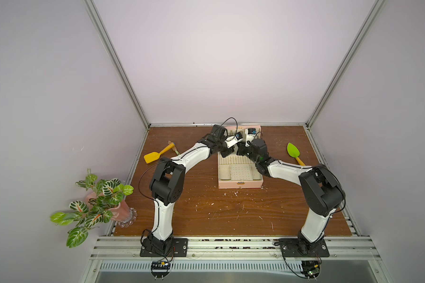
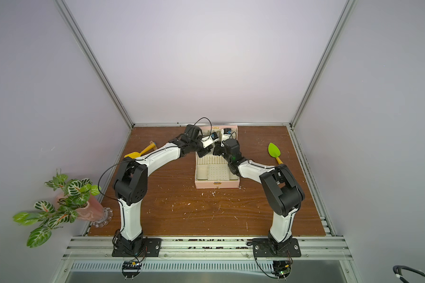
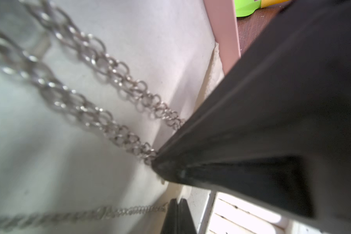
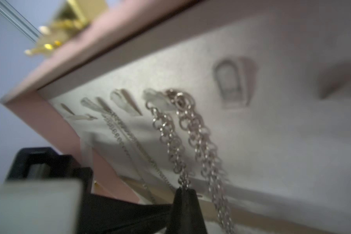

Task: Put jewelry chain into jewelry box
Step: Adjust the necklace in the storage slot.

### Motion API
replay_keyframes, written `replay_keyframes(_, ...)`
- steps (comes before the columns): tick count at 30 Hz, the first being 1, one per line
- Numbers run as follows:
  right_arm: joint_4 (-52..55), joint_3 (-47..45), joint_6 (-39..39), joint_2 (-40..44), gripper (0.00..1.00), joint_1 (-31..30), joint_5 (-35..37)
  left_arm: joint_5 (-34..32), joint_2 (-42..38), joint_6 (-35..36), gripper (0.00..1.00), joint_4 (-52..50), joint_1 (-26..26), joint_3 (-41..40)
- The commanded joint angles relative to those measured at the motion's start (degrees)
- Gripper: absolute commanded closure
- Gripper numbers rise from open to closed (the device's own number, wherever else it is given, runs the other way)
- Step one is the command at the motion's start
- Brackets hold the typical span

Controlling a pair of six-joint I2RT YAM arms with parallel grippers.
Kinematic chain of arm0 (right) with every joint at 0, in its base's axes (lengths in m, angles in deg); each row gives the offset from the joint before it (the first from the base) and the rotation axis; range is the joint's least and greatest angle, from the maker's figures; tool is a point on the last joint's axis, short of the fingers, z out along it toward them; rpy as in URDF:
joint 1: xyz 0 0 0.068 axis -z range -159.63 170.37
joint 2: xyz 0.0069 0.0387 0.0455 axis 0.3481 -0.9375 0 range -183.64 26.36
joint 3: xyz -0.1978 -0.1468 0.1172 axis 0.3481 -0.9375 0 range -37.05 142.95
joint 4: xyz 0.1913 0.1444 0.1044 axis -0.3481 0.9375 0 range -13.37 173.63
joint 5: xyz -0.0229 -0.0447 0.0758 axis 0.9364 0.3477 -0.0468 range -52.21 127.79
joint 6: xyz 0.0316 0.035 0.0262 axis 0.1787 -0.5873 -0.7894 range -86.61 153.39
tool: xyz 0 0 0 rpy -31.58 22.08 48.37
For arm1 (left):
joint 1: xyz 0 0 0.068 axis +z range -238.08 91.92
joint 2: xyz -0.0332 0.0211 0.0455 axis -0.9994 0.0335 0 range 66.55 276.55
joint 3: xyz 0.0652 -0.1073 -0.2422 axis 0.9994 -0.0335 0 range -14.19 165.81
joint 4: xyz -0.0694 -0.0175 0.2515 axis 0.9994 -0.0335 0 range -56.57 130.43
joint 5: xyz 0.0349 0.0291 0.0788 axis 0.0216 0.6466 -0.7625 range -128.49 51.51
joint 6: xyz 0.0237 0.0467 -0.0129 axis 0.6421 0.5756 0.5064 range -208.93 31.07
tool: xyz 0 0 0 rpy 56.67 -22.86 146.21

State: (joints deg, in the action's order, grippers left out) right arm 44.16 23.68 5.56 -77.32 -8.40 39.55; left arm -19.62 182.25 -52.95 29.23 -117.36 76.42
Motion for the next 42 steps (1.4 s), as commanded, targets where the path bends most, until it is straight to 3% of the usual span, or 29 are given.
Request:
replay_keyframes(1,-0.68,-1.09,0.51,3.4,1.0,0.51,-2.39,1.43,0.8,-0.72,0.99,2.48,-0.25,-0.43)
replay_keyframes(21,2.53,-4.41,1.3,7.56,1.0,0.92,-6.05,0.46,1.19,-1.52,0.99,3.44,-0.25,-0.52)
replay_keyframes(42,2.5,-4.85,1.03,2.5,1.0,0.91,-6.94,0.94,1.11,-1.53,0.99,4.07,-0.25,-0.52)
